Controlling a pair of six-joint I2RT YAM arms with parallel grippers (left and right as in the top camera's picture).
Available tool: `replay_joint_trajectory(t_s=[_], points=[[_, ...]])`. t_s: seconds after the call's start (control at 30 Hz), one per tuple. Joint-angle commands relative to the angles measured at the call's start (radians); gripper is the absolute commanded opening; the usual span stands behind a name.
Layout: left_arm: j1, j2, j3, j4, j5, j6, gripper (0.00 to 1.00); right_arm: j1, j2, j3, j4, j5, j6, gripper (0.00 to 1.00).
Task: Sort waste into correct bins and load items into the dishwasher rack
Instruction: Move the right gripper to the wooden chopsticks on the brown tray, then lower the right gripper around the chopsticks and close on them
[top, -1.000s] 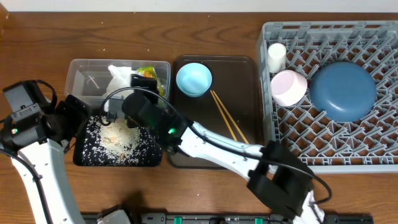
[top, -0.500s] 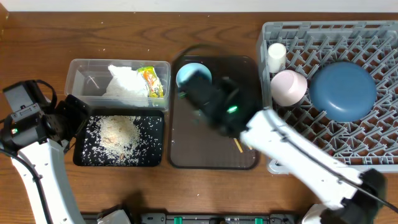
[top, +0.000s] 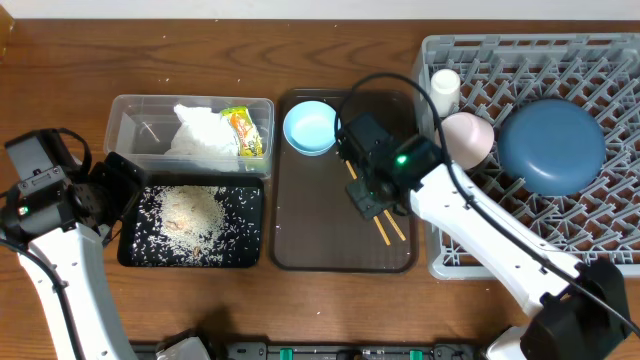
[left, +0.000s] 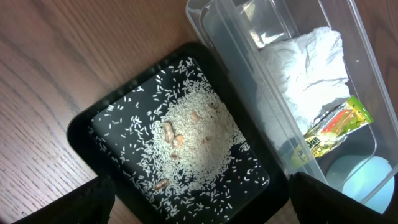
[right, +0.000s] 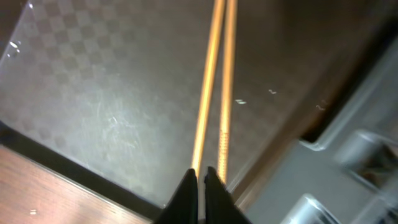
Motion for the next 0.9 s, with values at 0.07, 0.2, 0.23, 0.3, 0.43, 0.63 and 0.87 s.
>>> replay_joint_trajectory(t_s=[0.07,0.2,0.23,0.3,0.43,0.63,0.87], points=[[0.004,0.000,0.018,-0.002,-0.006,0.005,0.92,-0.006,0.003,-0.128,0.131,-0.055,0.017,0.23],[0.004,0.000,0.018,-0.002,-0.006,0.005,0.92,-0.006,0.003,-0.218,0.253,-0.055,0.017,0.26],[0.004,0.000,0.018,-0.002,-0.006,0.005,0.92,-0.006,0.003,-0.240,0.283,-0.055,0.017,0.26],[0.004,0.000,0.018,-0.002,-0.006,0.005,0.92,-0.006,0.003,-0.269,0.325,-0.054,0.017,0.25],[0.004,0.000,0.018,-0.002,-0.006,0.005,0.92,-0.006,0.003,-0.323,0.409,-0.029,0.024,0.25],[0.004,0.000,0.018,-0.002,-0.006,0.005,0.92,-0.007,0.003,-0.387,0.510,0.032,0.055,0.26],[0.005,0.000,0.018,-0.002,-0.006,0.005,0.92,-0.009,0.003,-0.436,0.602,0.031,0.057,0.24]])
